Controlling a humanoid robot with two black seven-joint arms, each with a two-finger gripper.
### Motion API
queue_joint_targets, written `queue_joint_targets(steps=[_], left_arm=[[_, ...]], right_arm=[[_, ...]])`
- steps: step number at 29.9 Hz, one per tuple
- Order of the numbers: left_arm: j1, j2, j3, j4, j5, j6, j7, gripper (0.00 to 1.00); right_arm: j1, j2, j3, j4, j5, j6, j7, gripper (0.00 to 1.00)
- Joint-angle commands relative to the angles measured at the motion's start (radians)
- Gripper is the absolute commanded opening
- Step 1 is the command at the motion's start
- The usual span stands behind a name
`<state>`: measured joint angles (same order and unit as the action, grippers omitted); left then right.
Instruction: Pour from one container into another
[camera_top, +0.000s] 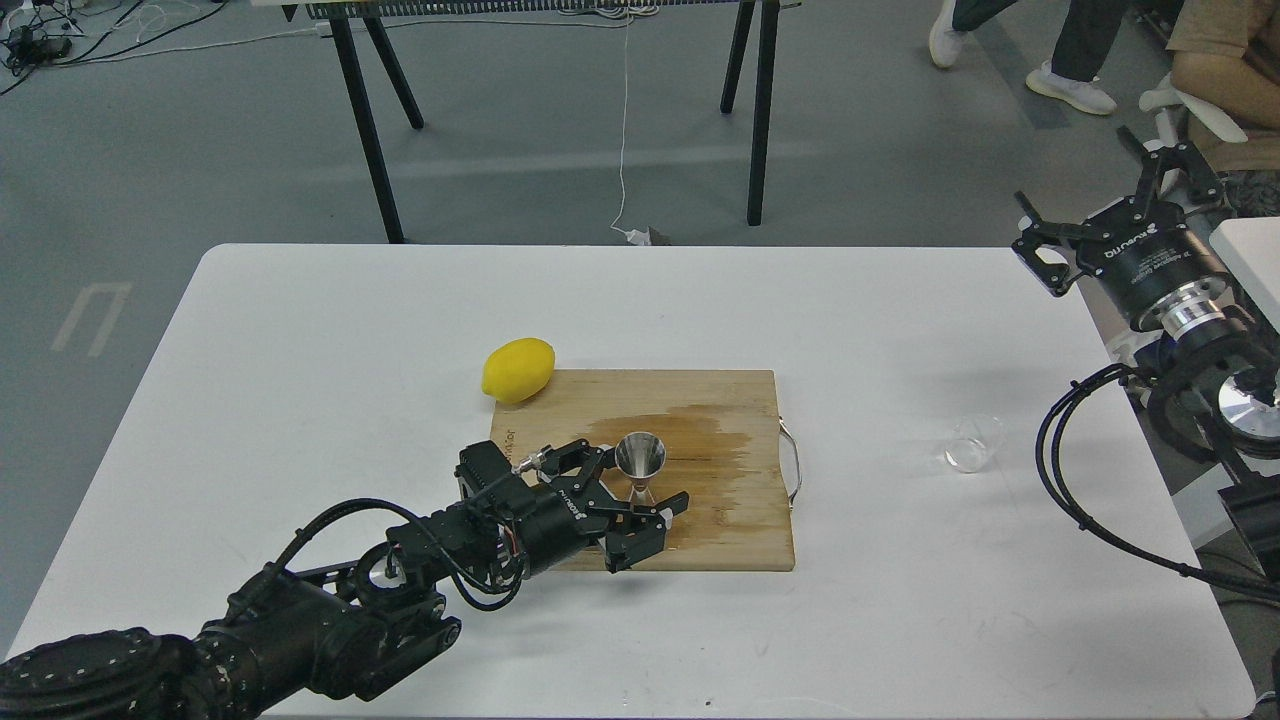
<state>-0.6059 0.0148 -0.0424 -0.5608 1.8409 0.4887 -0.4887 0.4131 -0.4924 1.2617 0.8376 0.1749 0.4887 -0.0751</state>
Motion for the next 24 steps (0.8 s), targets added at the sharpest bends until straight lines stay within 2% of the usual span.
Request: queue_joint_targets(steps=[1,16,21,24], left_arm=[[0.002,0.017,-0.001,-0.002,0.000,0.000,0.000,0.92],[0.038,0.066,-0.004,-0.044,0.000,0.000,0.000,0.92],[0.054,0.149,-0.027,-0.088,-0.005,0.000,0.000,0.92],[0.049,0.253,-0.045,-0.134,-0.047,0.000,0.000,0.92]], right_arm=[[0.000,0.000,0.001,0.000,0.000,0.000,0.000,1.00],[0.000,0.000,0.002,0.000,0.000,0.000,0.000,1.00],[0.000,0.002,0.004,0.000,0.001,0.000,0.000,1.00],[0.000,0.002,0.005,0.000,0.003,0.000,0.000,1.00]])
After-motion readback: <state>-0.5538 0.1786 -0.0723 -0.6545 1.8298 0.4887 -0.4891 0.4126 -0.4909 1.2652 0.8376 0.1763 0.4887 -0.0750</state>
